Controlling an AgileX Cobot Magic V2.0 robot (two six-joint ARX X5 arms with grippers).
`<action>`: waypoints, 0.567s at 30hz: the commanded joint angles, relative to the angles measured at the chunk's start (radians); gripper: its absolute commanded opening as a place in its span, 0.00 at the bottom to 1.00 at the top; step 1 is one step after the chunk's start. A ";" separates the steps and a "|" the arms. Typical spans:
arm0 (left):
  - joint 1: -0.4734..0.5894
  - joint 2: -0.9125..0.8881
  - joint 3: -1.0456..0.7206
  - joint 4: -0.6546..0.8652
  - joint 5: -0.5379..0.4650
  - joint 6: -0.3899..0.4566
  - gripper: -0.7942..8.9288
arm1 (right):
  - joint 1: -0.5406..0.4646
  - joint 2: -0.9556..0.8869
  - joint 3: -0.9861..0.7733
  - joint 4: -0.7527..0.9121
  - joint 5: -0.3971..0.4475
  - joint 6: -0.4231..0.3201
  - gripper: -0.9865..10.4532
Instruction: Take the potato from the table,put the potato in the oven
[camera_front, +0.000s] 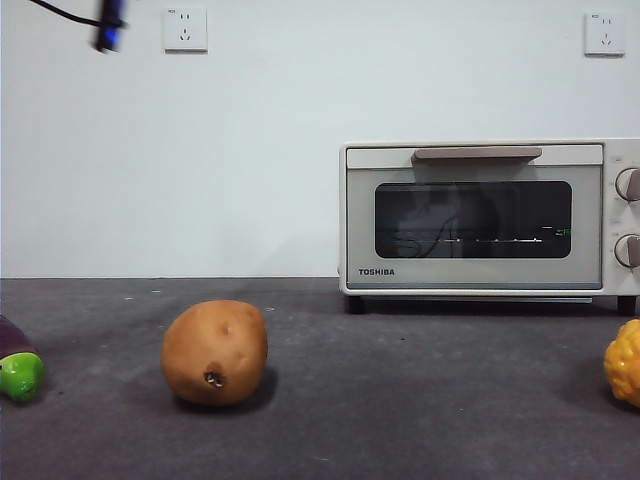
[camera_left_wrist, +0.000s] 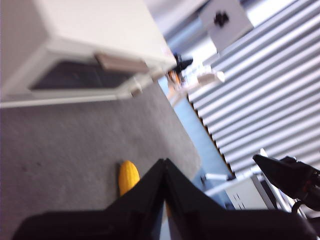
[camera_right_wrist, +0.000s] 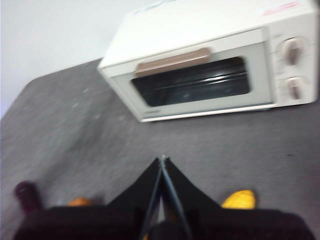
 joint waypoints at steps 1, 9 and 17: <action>-0.052 0.104 0.087 -0.013 -0.004 0.036 0.08 | 0.000 0.017 0.005 -0.012 -0.019 -0.017 0.09; -0.153 0.375 0.433 -0.219 -0.105 0.225 0.08 | 0.000 0.028 0.005 -0.064 -0.058 -0.036 0.09; -0.188 0.598 0.743 -0.312 -0.165 0.369 0.08 | 0.000 0.028 0.005 -0.106 -0.096 -0.032 0.09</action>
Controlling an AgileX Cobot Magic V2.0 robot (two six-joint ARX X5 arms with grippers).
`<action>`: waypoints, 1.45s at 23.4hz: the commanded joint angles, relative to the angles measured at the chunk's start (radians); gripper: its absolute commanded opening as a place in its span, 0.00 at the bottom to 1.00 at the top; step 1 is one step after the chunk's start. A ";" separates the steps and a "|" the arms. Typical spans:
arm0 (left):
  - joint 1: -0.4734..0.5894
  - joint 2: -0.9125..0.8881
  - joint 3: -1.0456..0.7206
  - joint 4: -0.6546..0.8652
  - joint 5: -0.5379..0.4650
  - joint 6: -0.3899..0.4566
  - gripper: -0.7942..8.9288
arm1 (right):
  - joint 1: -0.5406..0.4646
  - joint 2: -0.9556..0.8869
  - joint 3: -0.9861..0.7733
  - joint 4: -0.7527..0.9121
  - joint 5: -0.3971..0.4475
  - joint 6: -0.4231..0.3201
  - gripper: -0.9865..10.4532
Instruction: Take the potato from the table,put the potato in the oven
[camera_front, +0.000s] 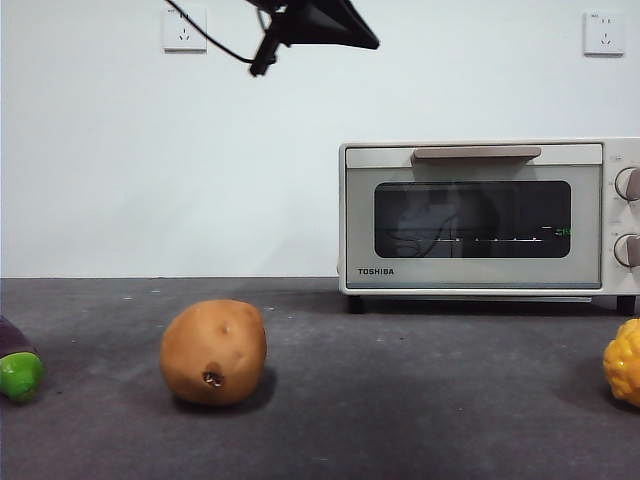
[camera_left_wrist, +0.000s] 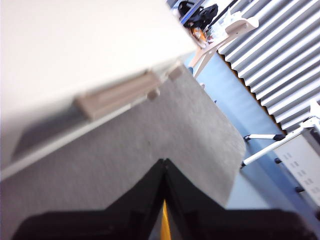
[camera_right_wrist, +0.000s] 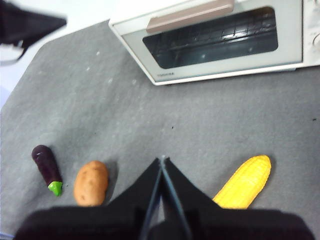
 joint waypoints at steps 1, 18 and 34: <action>-0.006 0.075 0.084 -0.001 0.000 0.088 0.08 | 0.000 -0.002 0.004 -0.002 -0.015 -0.004 0.09; -0.087 0.340 0.292 0.081 -0.188 0.606 0.07 | 0.000 -0.002 0.004 0.004 -0.007 -0.027 0.09; -0.140 0.389 0.292 0.167 -0.385 0.699 0.07 | 0.000 -0.002 0.004 -0.043 -0.008 -0.040 0.09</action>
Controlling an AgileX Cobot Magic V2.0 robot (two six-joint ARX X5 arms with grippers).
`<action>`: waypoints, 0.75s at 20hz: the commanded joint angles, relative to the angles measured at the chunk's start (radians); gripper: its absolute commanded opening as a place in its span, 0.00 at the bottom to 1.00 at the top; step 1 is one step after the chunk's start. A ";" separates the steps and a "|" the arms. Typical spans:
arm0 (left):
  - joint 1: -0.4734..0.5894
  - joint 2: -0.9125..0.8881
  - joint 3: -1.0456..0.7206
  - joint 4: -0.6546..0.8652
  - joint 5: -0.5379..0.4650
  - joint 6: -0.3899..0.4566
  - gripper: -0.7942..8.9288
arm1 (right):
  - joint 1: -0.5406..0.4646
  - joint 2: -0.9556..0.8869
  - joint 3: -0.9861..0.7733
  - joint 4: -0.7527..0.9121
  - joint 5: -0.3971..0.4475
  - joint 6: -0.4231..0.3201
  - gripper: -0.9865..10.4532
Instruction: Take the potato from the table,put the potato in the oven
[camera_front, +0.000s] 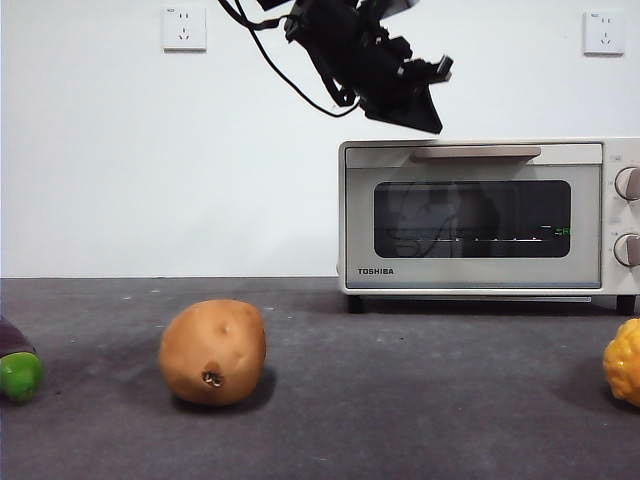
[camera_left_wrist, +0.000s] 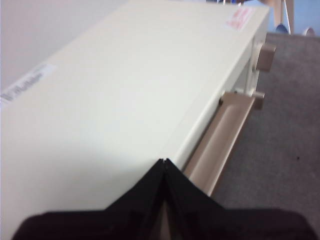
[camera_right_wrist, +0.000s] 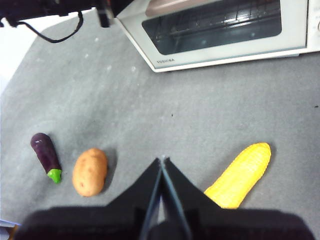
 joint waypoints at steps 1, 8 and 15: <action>-0.007 0.028 0.000 0.004 0.001 0.025 0.07 | 0.000 -0.002 0.004 0.005 0.000 -0.016 0.09; -0.008 0.063 0.000 -0.007 -0.004 0.016 0.07 | 0.000 -0.002 0.004 0.004 0.000 -0.022 0.09; -0.008 0.067 0.000 -0.024 -0.011 -0.002 0.07 | 0.000 -0.002 0.004 -0.004 0.000 -0.027 0.09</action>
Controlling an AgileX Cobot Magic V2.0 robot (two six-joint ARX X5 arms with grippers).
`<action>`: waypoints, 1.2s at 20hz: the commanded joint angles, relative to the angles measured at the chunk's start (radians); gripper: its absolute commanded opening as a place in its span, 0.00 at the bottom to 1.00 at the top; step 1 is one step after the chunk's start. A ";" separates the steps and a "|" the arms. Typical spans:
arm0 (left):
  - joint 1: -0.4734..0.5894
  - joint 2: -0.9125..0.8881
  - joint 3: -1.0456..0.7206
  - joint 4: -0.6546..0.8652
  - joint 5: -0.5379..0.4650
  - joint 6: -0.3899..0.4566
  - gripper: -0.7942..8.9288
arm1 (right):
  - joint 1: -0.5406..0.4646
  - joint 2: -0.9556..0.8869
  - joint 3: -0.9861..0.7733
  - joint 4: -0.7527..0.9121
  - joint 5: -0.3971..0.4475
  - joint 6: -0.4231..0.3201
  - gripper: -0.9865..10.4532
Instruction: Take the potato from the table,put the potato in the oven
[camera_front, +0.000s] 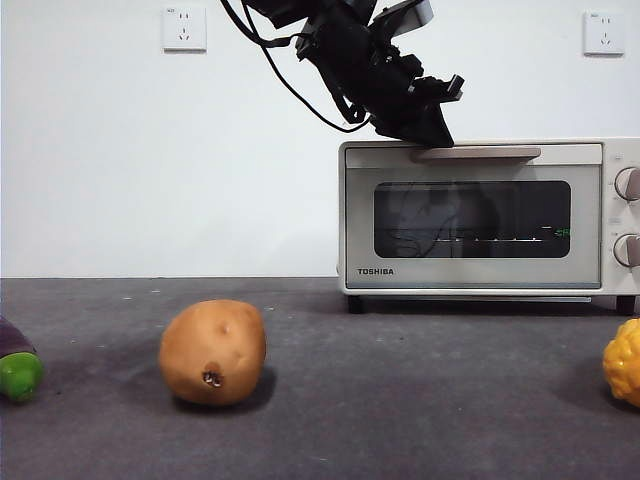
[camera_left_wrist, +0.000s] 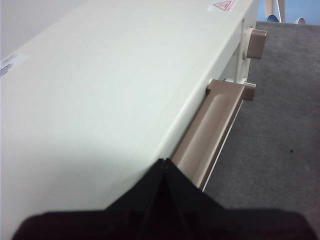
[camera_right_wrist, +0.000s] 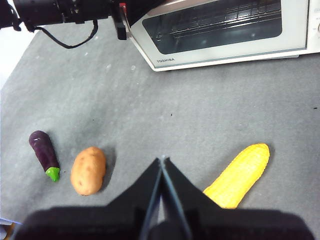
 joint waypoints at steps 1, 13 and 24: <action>0.002 0.031 -0.007 -0.032 -0.017 -0.016 0.07 | 0.000 -0.002 0.004 -0.002 0.000 -0.011 0.09; -0.022 0.031 -0.007 -0.143 -0.010 -0.015 0.07 | 0.000 -0.004 0.004 -0.050 -0.010 -0.011 0.09; -0.065 0.032 -0.007 -0.226 -0.013 -0.062 0.07 | 0.000 -0.092 0.076 -0.159 -0.040 -0.002 0.09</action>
